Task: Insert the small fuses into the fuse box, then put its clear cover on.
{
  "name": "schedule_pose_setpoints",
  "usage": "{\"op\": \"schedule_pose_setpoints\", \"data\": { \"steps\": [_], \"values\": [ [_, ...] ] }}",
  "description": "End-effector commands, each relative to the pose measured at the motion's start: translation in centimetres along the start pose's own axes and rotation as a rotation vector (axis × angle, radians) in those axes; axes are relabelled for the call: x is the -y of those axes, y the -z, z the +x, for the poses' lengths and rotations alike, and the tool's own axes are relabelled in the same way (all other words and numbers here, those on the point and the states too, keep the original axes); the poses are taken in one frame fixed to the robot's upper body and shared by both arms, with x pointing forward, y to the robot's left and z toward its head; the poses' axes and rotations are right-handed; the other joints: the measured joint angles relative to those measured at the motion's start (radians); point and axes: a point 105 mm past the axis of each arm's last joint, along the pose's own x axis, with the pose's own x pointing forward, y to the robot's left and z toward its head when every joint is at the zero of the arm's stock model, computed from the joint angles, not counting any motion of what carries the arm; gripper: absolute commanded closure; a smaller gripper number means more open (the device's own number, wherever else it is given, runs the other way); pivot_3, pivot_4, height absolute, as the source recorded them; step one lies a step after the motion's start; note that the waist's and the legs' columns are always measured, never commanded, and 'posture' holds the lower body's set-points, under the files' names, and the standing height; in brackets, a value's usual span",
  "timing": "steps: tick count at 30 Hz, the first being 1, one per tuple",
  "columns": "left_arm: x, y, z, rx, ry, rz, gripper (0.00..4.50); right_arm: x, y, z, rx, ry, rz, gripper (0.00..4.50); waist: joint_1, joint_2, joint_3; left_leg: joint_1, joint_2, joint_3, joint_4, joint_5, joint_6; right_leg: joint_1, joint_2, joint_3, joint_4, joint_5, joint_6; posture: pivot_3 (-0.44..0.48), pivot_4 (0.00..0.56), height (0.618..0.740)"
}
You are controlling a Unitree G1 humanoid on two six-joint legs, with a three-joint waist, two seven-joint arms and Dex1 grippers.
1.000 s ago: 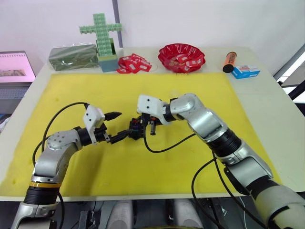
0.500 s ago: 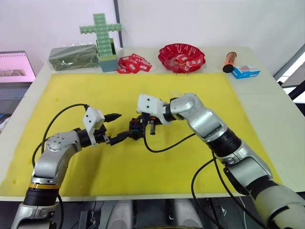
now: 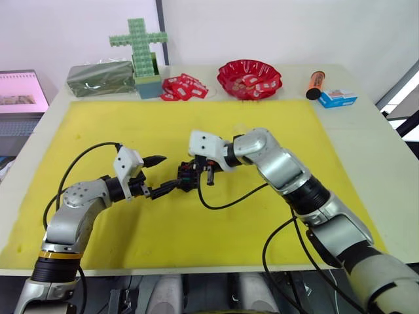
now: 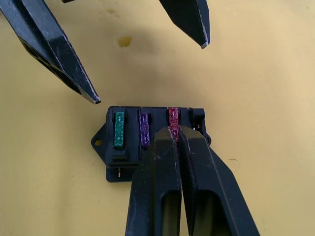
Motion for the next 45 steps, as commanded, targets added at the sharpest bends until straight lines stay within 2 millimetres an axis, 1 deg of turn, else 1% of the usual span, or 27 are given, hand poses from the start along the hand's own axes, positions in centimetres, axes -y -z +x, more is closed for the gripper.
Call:
{"op": "schedule_pose_setpoints", "data": {
  "steps": [1,6,9,19,25,34,40,45],
  "values": [
    [-0.3,-1.3,-0.3,0.032,-0.010,0.049,0.00,0.9,-1.7,-0.5,0.032,0.030,-0.048,4.47,0.000,0.000,0.000,0.000,0.000,0.000,0.000,0.000,0.000,0.000,0.000,0.000,0.000,0.000,0.000,0.000,0.150,0.740],
    [-0.3,-1.2,-0.4,0.032,-0.013,0.048,0.00,1.1,-1.8,-0.5,0.033,0.038,-0.040,4.47,0.000,0.000,0.000,0.000,0.000,0.000,0.000,0.000,0.000,0.000,0.000,0.000,0.000,0.000,0.000,0.000,0.150,0.740],
    [-0.3,-1.0,-0.3,0.027,-0.009,0.051,0.00,1.1,-1.4,-0.4,0.019,0.032,-0.037,4.47,0.000,0.000,0.000,0.000,0.000,0.000,0.000,0.000,0.000,0.000,0.000,0.000,0.000,0.000,0.000,0.000,0.150,0.740],
    [-0.4,-1.0,-0.3,0.023,-0.007,0.058,0.00,0.7,-0.9,-0.2,-0.004,0.001,-0.034,4.47,0.000,0.000,0.000,0.000,0.000,0.000,0.000,0.000,0.000,0.000,0.000,0.000,0.000,0.000,0.000,0.000,0.150,0.740],
    [-0.4,-1.0,-0.3,0.022,-0.009,0.058,0.00,0.4,-1.0,-0.2,-0.003,-0.016,-0.039,4.47,0.000,0.000,0.000,0.000,0.000,0.000,0.000,0.000,0.000,0.000,0.000,0.000,0.000,0.000,0.000,0.000,0.150,0.740],
    [-0.3,-0.9,-0.2,0.021,-0.006,0.058,0.00,0.6,-0.4,-0.6,-0.043,-0.010,-0.066,4.47,0.000,0.000,0.000,0.000,0.000,0.000,0.000,0.000,0.000,0.000,0.000,0.000,0.001,0.000,0.000,0.000,0.150,0.740],
    [-0.1,-1.1,-0.1,0.024,-0.002,0.061,0.00,0.3,-0.7,-0.4,-0.036,-0.021,-0.066,4.47,0.001,0.000,0.000,0.000,0.000,0.000,0.000,0.000,0.000,0.000,0.000,0.000,0.001,0.000,0.000,0.000,0.150,0.740],
    [-0.1,-1.1,-0.2,0.022,-0.003,0.062,0.00,0.4,-0.9,-0.3,-0.033,-0.018,-0.067,4.47,0.000,0.000,0.000,0.000,0.000,0.000,0.000,0.000,0.000,0.000,0.000,0.000,0.001,0.000,0.000,0.000,0.150,0.740]
  ]
}}
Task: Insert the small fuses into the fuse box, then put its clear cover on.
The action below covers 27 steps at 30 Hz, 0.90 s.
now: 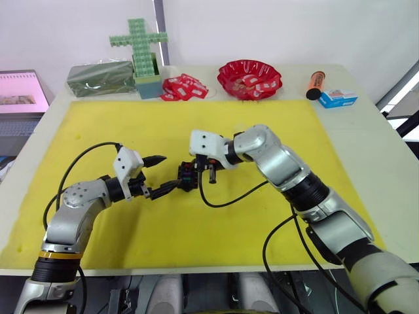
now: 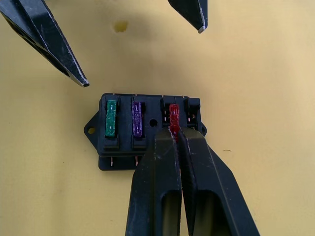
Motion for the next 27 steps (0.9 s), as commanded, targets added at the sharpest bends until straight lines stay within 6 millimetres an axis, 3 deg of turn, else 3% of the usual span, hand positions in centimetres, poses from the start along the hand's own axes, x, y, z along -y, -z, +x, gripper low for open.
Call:
{"op": "schedule_pose_setpoints", "data": {
  "steps": [1,21,27],
  "values": [
    [-0.2,-1.1,-0.2,0.021,-0.007,0.044,0.00,0.1,-1.2,-0.2,0.012,0.002,-0.044,4.47,0.000,0.000,0.000,0.000,0.000,0.000,0.000,0.000,0.000,0.000,0.000,0.000,0.000,0.000,0.000,0.000,0.150,0.740],
    [-0.1,-1.2,-0.1,0.021,-0.011,0.042,0.00,0.6,-1.9,-0.6,0.021,0.009,-0.047,4.47,0.000,0.000,0.000,0.000,0.000,0.000,0.000,0.000,0.000,0.000,0.000,0.000,0.000,0.000,0.000,0.000,0.150,0.740],
    [0.0,-1.2,0.0,0.025,-0.004,0.039,0.00,2.3,-3.9,-3.2,0.110,0.041,0.035,4.47,0.001,0.000,0.000,0.000,0.000,0.000,0.000,0.000,0.000,0.000,0.000,0.000,0.000,0.000,0.000,0.000,0.150,0.740]
  ]
}}
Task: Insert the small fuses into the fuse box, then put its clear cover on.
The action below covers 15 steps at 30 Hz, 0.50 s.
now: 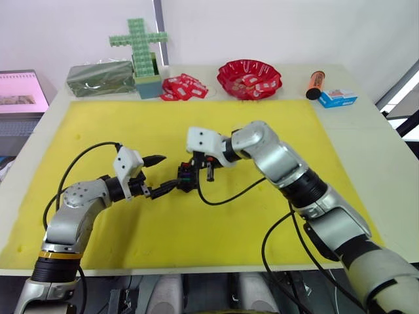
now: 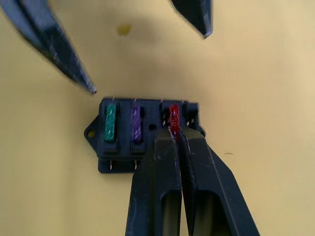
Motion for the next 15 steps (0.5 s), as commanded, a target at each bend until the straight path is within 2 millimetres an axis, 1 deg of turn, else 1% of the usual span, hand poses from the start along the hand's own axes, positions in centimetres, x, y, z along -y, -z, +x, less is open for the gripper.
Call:
{"op": "schedule_pose_setpoints", "data": {
  "steps": [1,5,8,11,15],
  "values": [
    [0.2,-1.2,0.0,0.027,0.011,0.041,0.00,1.1,-2.7,-2.5,0.091,0.020,0.006,4.47,0.000,0.000,0.000,0.000,0.000,0.000,0.000,0.000,0.000,0.000,0.000,0.000,0.000,0.000,0.000,0.000,0.150,0.740],
    [0.2,-1.2,0.1,0.029,0.020,0.043,0.00,0.9,-2.2,-3.1,0.084,-0.009,0.035,4.47,-0.001,0.000,0.000,0.000,0.000,0.000,0.000,0.000,0.000,0.000,0.000,0.000,0.000,0.000,0.000,0.000,0.150,0.740],
    [0.2,-1.2,0.1,0.030,0.022,0.042,0.00,0.8,-1.8,-3.0,0.067,-0.012,0.025,4.47,-0.001,0.000,0.000,0.000,0.000,0.000,0.000,0.000,0.000,0.000,0.000,0.000,0.000,0.000,0.000,0.000,0.150,0.740],
    [0.3,-1.2,0.2,0.031,0.024,0.041,0.00,0.5,-2.1,-2.5,0.074,-0.019,0.018,4.47,-0.002,0.000,0.000,0.000,0.000,0.000,-0.001,0.000,0.000,0.000,0.000,0.000,0.000,0.000,0.000,0.000,0.150,0.740],
    [0.6,-1.3,0.1,0.030,0.031,0.044,0.00,-0.5,-2.7,-1.7,0.079,-0.025,0.014,4.47,-0.002,0.000,0.000,0.000,0.000,0.000,-0.001,0.000,0.000,0.000,0.000,0.000,0.000,0.000,0.000,0.000,0.150,0.740]
  ]
}}
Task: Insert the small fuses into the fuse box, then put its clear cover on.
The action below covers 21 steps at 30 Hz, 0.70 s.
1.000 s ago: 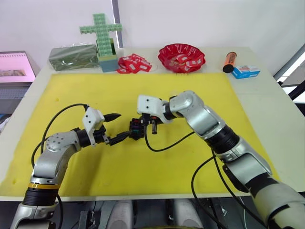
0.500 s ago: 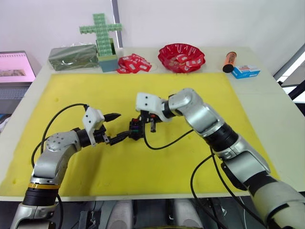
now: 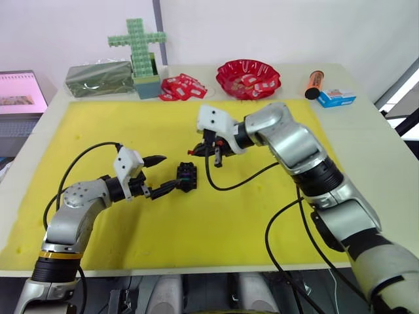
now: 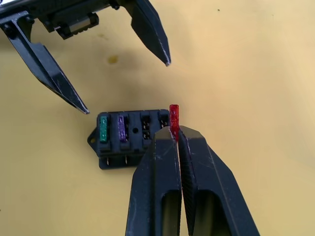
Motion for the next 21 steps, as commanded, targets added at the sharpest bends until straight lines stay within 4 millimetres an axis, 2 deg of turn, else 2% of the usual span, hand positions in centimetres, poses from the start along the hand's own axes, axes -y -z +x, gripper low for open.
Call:
{"op": "schedule_pose_setpoints", "data": {
  "steps": [1,3,5,7,9,13,21],
  "values": [
    [0.5,-1.3,0.0,0.025,0.027,0.046,0.00,-0.9,-1.9,0.3,0.037,0.017,-0.059,4.47,0.000,0.000,0.000,0.000,0.000,0.000,0.000,0.000,0.000,0.000,0.000,0.000,0.000,0.000,0.000,0.000,0.150,0.740],
    [0.6,-1.3,-0.2,0.020,0.038,0.050,0.00,-0.8,-2.5,0.2,0.046,0.056,-0.083,4.47,0.001,0.000,0.000,0.000,0.000,0.000,0.000,0.000,0.000,0.000,0.000,0.000,0.000,0.000,0.000,0.000,0.150,0.740],
    [0.7,-1.7,-0.4,0.025,0.049,0.074,0.00,-1.1,-3.1,-0.2,0.039,0.023,-0.036,4.47,0.002,0.000,0.000,0.000,0.000,0.000,0.000,0.000,0.000,0.000,0.000,0.000,0.000,0.000,0.000,0.000,0.150,0.740],
    [0.8,-2.3,-0.6,0.037,0.061,0.082,0.00,-1.8,-3.3,-0.6,-0.020,-0.030,0.006,4.47,0.001,0.000,0.000,0.000,0.000,0.000,0.001,0.000,0.000,0.000,0.000,0.000,0.000,0.000,0.000,0.000,0.150,0.740],
    [0.9,-2.4,-0.9,0.038,0.069,0.077,0.00,-1.7,-3.6,-0.7,-0.058,-0.002,-0.011,4.47,0.001,0.000,0.000,0.000,0.001,-0.001,0.000,0.000,0.000,0.000,0.000,0.000,0.000,-0.001,-0.001,0.000,0.150,0.740],
    [1.2,-1.8,-1.1,0.015,0.082,0.069,0.00,-2.2,-3.0,-0.1,-0.154,-0.042,0.019,4.47,-0.003,0.000,0.000,0.000,0.001,-0.001,0.000,0.000,0.000,-0.001,0.000,0.000,0.000,-0.002,-0.003,0.000,0.150,0.740],
    [1.2,-1.8,-1.0,0.021,0.083,0.054,0.00,-2.5,-2.3,0.6,-0.195,-0.040,0.033,4.47,0.000,0.000,0.000,0.000,0.001,-0.001,0.000,0.000,0.000,-0.001,-0.001,0.000,0.000,-0.002,-0.003,0.000,0.150,0.740]
  ]
}}
